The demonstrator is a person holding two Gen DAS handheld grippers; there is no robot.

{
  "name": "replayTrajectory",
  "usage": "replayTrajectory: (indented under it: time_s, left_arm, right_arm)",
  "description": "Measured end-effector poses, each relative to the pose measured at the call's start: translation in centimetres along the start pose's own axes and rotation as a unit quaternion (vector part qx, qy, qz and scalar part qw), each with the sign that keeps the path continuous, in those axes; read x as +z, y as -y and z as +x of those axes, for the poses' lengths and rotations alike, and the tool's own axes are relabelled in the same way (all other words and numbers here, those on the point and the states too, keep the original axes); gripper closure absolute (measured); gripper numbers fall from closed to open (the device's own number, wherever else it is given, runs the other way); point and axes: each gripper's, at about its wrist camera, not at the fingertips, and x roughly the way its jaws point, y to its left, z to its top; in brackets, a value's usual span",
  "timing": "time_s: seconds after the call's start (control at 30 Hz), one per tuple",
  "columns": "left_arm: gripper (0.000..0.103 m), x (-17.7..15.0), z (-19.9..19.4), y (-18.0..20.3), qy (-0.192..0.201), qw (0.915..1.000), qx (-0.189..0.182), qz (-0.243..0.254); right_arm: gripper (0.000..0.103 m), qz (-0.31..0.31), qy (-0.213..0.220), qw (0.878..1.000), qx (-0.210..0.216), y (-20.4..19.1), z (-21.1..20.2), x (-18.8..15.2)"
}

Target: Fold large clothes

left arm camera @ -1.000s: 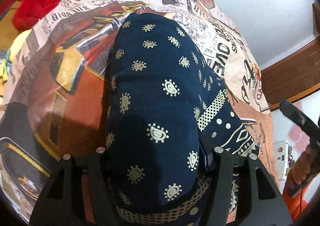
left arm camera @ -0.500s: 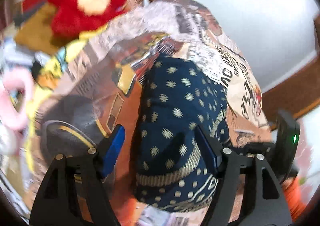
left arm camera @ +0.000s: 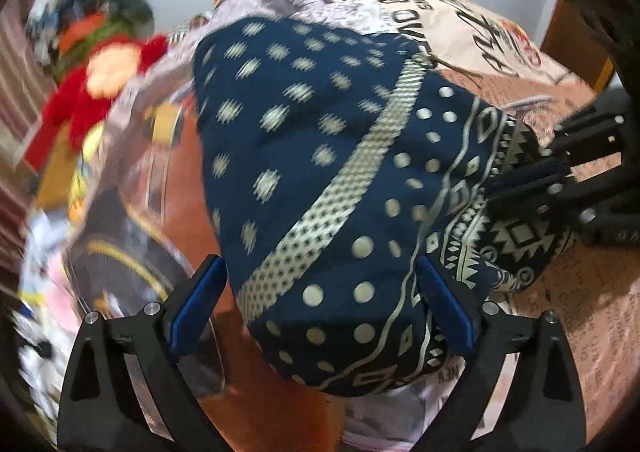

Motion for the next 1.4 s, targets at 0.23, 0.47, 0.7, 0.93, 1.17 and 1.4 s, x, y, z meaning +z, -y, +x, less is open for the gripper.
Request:
replayTrajectory:
  time_s: [0.23,0.47,0.7,0.93,1.17,1.4]
  left_arm:
    - [0.005,-1.8,-1.2,-4.4,-0.032,0.9901,-0.062,-0.122]
    - [0.006,-2.5,-5.5,-4.4,-0.019,0.9915,-0.008,-0.129]
    - [0.006,-1.2,-11.0,-3.6,0.051,0.9897,0.032,-0.13]
    - [0.006,0.8,-19.4,-0.2,0.171,0.9775,0.034,-0.118]
    - [0.006,0.7,-28.2,5.6,0.301,0.9498,0.04,-0.076]
    - [0.006,-1.7,-33.8,10.1,0.391,0.9168,0.06,-0.058]
  right_arm:
    - [0.099,0.04,-0.002,0.999,0.028,1.7,-1.9,-1.9]
    - [0.099,0.068,-0.004,0.998,0.004,2.0,-4.3,-4.0]
    - [0.099,0.063,0.005,0.997,-0.046,1.3,-7.2,-5.0]
    - [0.099,0.042,0.1,0.991,-0.077,-1.5,-13.3,-5.3]
    - [0.099,0.031,0.263,0.96,-0.095,-5.6,-23.3,-6.9]
    - [0.099,0.035,0.416,0.902,-0.108,-9.3,-31.9,-11.3]
